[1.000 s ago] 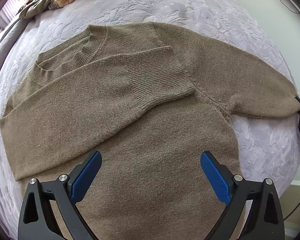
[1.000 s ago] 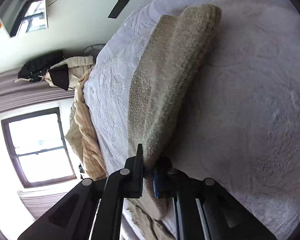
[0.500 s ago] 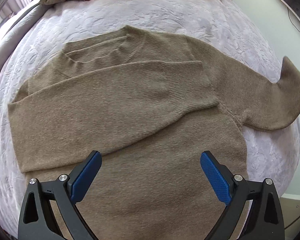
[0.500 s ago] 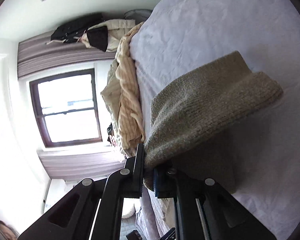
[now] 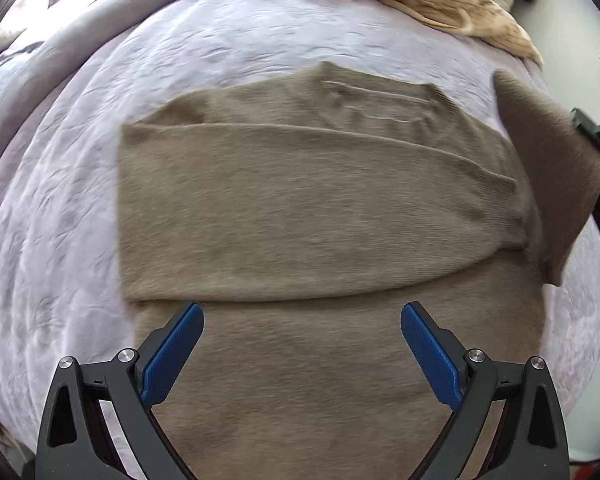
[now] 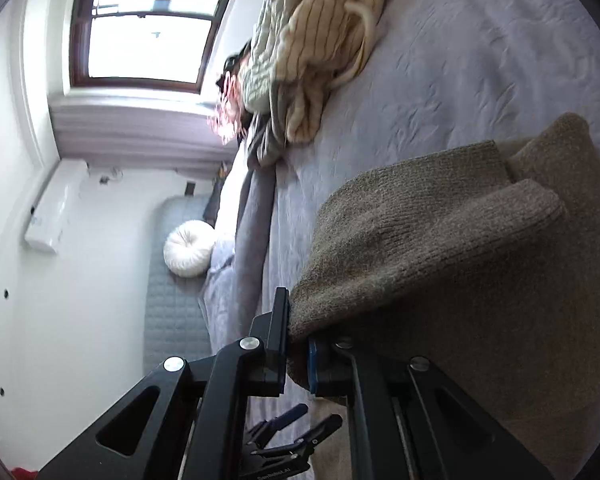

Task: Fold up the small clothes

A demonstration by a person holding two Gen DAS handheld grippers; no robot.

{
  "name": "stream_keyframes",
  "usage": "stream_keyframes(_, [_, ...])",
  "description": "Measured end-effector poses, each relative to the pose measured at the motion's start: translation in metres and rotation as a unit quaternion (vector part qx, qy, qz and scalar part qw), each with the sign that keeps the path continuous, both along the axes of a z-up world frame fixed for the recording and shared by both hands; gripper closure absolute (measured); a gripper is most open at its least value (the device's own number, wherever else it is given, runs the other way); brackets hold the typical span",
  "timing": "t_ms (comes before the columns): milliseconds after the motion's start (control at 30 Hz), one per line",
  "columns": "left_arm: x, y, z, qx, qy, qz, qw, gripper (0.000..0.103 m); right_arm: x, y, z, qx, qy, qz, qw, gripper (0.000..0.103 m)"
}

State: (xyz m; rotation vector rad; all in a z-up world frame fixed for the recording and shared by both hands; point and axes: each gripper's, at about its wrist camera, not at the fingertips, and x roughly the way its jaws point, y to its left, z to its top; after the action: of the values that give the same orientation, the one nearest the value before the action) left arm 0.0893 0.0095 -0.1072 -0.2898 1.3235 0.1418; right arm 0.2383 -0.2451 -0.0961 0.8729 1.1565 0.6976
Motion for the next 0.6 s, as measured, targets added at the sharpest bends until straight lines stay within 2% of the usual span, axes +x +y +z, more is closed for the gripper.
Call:
stream_keyframes(133, [-0.015, 0.031, -0.006, -0.001, 0.009, 0.030, 0.9995, 0.004, -0.006, 0.059, -0.037, -0.086, 0.021, 0.072, 0.993, 0.092])
stream_keyframes(233, [-0.027, 0.048, -0.010, -0.004, 0.012, 0.042, 0.9990, 0.004, -0.013, 0.082, -0.070, -0.155, 0.064, 0.094, 0.981, 0.090])
stream_keyframes(267, [-0.031, 0.053, -0.011, -0.004, 0.012, 0.044, 0.9989, 0.004, -0.014, 0.083, -0.078, -0.170, 0.084, 0.089, 0.978, 0.086])
stream_keyframes(300, [-0.034, 0.058, -0.011, -0.004, 0.012, 0.046, 0.9989, 0.004, -0.015, 0.080, -0.082, -0.171, 0.097, 0.079, 0.977, 0.068])
stream_keyframes(333, [-0.041, 0.063, -0.008, -0.005, 0.010, 0.048, 0.9988, 0.004, -0.014, 0.075, -0.083, -0.161, 0.107, 0.061, 0.979, 0.059])
stream_keyframes(367, [-0.045, 0.067, -0.006, -0.006, 0.009, 0.050, 0.9987, 0.004, -0.015, 0.068, -0.082, -0.143, 0.112, 0.040, 0.983, 0.045])
stream_keyframes(400, [-0.049, 0.072, -0.005, -0.008, 0.007, 0.053, 0.9985, 0.004, -0.019, 0.058, -0.078, -0.123, 0.113, 0.016, 0.986, 0.045])
stream_keyframes(467, [-0.055, 0.082, -0.003, -0.010, 0.004, 0.058, 0.9982, 0.004, -0.016, 0.040, -0.072, -0.096, 0.111, -0.040, 0.988, 0.045])
stream_keyframes(533, [-0.061, 0.091, -0.001, -0.010, 0.001, 0.063, 0.9980, 0.004, -0.007, 0.033, -0.068, -0.087, 0.113, -0.072, 0.987, 0.057])
stream_keyframes(567, [-0.065, 0.097, 0.000, -0.009, -0.001, 0.066, 0.9978, 0.004, -0.003, 0.036, -0.066, -0.092, 0.112, -0.074, 0.987, 0.081])
stream_keyframes(600, [-0.068, 0.100, 0.002, -0.008, -0.002, 0.069, 0.9976, 0.004, 0.004, 0.045, -0.062, -0.109, 0.102, -0.063, 0.987, 0.093])
